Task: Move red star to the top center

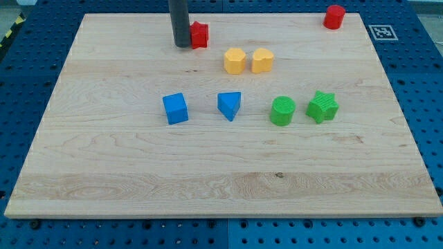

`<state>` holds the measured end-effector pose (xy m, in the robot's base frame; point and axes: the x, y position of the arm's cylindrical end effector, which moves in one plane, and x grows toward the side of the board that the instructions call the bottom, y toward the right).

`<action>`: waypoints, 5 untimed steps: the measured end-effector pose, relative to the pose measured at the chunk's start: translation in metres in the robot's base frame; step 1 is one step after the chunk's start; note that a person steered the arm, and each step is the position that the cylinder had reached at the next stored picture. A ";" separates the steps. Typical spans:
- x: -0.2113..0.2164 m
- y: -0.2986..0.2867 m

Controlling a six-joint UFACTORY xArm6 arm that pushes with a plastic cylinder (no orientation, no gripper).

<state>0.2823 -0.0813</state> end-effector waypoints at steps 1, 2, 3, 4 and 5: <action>-0.011 0.000; -0.013 0.013; -0.013 0.050; -0.013 0.084; -0.013 0.108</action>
